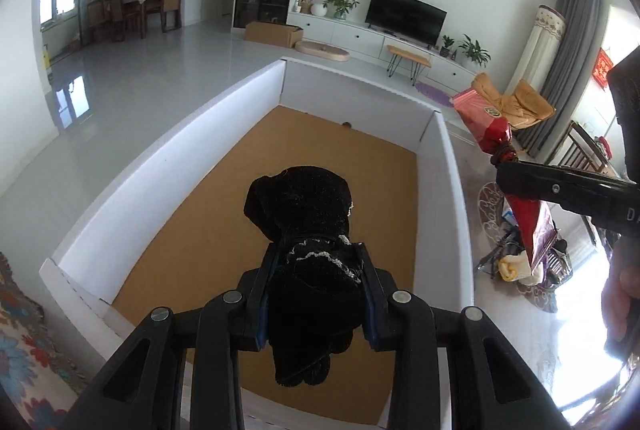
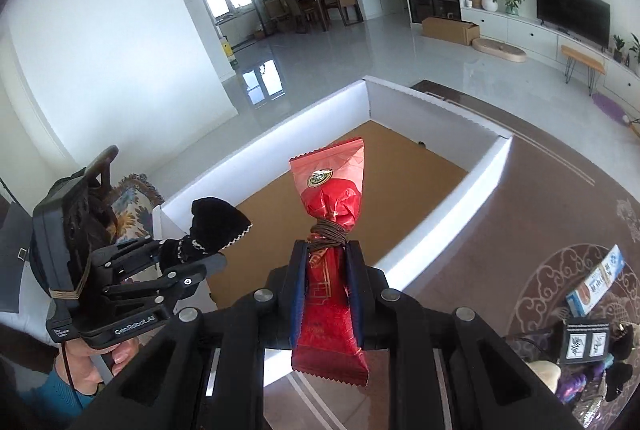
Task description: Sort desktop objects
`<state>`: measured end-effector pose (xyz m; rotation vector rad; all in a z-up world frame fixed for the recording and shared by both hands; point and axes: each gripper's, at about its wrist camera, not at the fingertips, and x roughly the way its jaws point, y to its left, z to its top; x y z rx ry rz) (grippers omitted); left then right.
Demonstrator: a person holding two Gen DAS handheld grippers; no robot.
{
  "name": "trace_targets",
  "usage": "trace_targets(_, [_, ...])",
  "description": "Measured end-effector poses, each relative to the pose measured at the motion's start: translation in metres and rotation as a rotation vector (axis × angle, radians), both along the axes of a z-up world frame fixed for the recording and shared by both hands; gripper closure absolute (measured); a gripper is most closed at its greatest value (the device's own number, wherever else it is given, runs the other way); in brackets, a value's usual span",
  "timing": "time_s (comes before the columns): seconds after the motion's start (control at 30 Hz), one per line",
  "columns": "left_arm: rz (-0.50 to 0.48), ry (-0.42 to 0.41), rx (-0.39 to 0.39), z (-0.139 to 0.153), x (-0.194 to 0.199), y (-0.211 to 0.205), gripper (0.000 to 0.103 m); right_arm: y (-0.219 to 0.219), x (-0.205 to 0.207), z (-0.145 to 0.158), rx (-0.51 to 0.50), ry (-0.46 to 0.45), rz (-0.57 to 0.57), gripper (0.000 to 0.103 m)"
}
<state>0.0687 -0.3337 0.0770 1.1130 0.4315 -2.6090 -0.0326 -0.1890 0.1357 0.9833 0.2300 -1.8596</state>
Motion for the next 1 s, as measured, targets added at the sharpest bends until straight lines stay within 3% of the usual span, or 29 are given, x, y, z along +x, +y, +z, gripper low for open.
trace_targets(0.1, [0.022,-0.084,-0.003,-0.023,-0.006,-0.019,0.067,-0.049,0.013,-0.025,0.038,-0.027,0.053,0.082])
trace_targets(0.17, [0.046,-0.144,-0.010,-0.036,-0.010,-0.024,0.057,-0.066,0.012,-0.048,0.084,-0.043,0.050,0.067])
trace_targets(0.23, [0.079,-0.154,-0.019,-0.041,-0.009,-0.023,0.041,-0.070,0.014,-0.059,0.080,-0.047,0.040,0.034])
trace_targets(0.3, [0.078,-0.103,-0.016,-0.038,-0.004,-0.013,0.039,-0.056,0.013,-0.061,0.042,-0.036,0.012,0.030])
trace_targets(0.37, [0.054,-0.066,-0.023,-0.032,0.000,-0.001,0.038,-0.027,0.012,-0.059,0.004,0.002,-0.024,0.027])
trace_targets(0.43, [0.003,-0.024,-0.039,-0.021,0.003,0.022,0.038,0.015,0.012,-0.056,-0.026,0.073,-0.076,0.014])
trace_targets(0.53, [-0.135,0.035,-0.034,-0.004,0.002,0.075,0.036,0.091,0.020,-0.060,-0.013,0.173,-0.192,0.007])
trace_targets(0.63, [-0.294,0.076,-0.034,0.001,0.000,0.139,0.012,0.173,0.024,-0.086,0.086,0.216,-0.363,0.005])
trace_targets(0.7, [-0.378,0.072,-0.028,-0.011,-0.009,0.179,0.006,0.227,0.021,-0.114,0.198,0.191,-0.491,0.005])
trace_targets(0.83, [-0.450,-0.048,-0.029,-0.067,-0.057,0.242,0.006,0.300,0.000,-0.162,0.342,0.128,-0.666,0.005])
trace_targets(1.0, [-0.463,-0.097,-0.094,-0.106,-0.101,0.287,0.006,0.339,-0.025,-0.176,0.328,0.107,-0.781,0.003])
